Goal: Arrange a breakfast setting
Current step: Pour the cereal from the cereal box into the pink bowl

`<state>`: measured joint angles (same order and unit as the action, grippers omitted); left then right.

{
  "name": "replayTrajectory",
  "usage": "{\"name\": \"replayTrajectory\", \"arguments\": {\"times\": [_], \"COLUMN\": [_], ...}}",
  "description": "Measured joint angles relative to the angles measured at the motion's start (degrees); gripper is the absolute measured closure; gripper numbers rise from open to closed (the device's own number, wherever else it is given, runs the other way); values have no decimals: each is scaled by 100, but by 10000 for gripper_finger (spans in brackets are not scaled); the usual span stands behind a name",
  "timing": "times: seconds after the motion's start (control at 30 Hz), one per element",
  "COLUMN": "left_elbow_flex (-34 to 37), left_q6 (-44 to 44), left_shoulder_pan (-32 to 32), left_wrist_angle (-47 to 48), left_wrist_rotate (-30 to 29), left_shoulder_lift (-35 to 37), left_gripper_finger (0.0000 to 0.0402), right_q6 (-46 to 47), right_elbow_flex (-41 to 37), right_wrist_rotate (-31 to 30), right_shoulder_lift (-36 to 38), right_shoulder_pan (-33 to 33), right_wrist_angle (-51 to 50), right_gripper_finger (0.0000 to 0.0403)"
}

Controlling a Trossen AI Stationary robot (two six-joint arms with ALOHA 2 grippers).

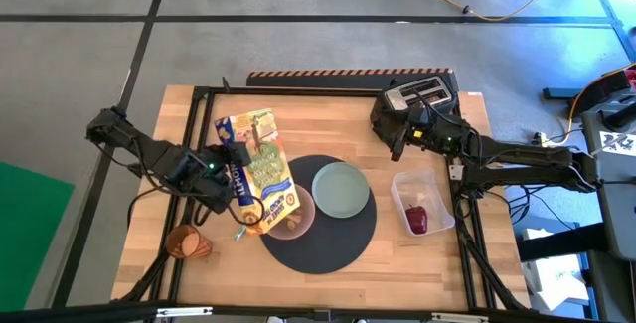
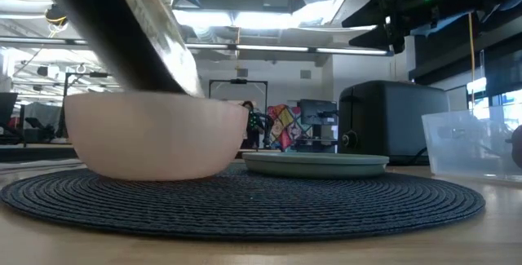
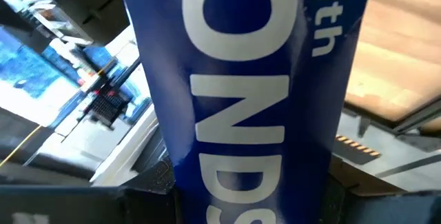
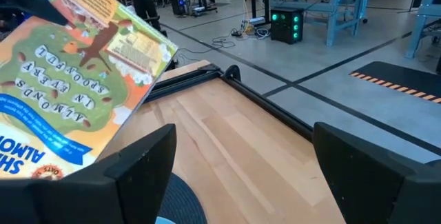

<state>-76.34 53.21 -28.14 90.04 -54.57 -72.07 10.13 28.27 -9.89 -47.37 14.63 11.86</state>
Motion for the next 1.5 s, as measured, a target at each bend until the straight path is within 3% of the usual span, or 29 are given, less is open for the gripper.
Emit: {"name": "replayTrajectory", "arguments": {"times": [0.77, 1.2, 1.5], "left_elbow_flex": [-1, -2, -2], "left_q6": [-99, -1389, -1788], "left_shoulder_pan": [12, 42, 61], "left_wrist_angle": [-2, -3, -1], "left_wrist_rotate": [-192, 751, 857], "left_shoulder_lift": [221, 302, 667], "left_gripper_finger": [223, 223, 223], "right_q6": [2, 2, 2], "right_elbow_flex": [2, 2, 2], "right_wrist_rotate": [4, 7, 44], "right_shoulder_lift": [0, 0, 0], "right_shoulder_pan": [0, 0, 0], "right_wrist_angle": [46, 18, -4], "right_gripper_finger": [75, 75, 75]}}
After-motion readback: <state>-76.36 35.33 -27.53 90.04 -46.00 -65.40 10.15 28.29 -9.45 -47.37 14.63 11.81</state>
